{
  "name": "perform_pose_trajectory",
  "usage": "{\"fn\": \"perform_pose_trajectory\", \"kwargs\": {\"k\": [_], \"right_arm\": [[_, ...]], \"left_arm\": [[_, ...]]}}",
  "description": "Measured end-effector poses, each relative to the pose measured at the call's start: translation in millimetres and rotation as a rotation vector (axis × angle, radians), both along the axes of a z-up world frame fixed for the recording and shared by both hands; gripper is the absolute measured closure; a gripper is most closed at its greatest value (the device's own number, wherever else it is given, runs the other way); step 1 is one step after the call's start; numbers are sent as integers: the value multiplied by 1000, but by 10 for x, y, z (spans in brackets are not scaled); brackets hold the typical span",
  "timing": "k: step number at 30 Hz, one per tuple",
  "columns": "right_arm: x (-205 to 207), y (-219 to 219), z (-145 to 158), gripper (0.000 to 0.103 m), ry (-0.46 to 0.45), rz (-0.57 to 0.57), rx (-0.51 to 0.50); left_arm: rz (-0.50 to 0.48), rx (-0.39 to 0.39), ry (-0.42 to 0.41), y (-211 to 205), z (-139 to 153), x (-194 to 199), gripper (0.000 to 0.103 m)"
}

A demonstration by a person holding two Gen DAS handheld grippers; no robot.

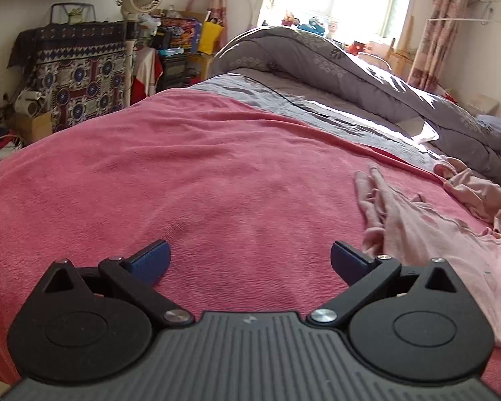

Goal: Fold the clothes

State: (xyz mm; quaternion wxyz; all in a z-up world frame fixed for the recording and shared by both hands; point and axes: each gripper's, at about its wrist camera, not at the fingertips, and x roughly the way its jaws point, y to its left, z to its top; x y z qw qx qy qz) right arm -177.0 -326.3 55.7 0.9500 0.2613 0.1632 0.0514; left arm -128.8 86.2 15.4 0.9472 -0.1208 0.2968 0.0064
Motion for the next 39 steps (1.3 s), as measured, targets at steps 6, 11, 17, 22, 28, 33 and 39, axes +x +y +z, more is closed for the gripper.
{"fn": "perform_pose_trajectory", "kwargs": {"k": [6,11,17,22,28,33,39], "right_arm": [[519,1777,-300,88,94,398,-305],[127,2315,-554,66,-27,390,-617],[-210,1946,-325,35,-86,481,-479],[-294,1545,-212,34,-99,333,-556],[-580,1401,-419,34,-87,325,-783],[-655,1473,-555,34,-114,249,-899],[-745,1538,-669,33,-151,192,-1009]], "left_arm": [[-83,246,-116,-209,-272,-63,0],[-85,176,-144,-171,-266,-66,0],[-87,157,-157,-138,-274,-86,0],[-64,109,-88,-107,-119,-29,0],[-156,-90,-114,-134,141,-99,0],[-212,52,-53,-463,67,-38,0],[-219,123,-34,-527,-118,-50,0]]}}
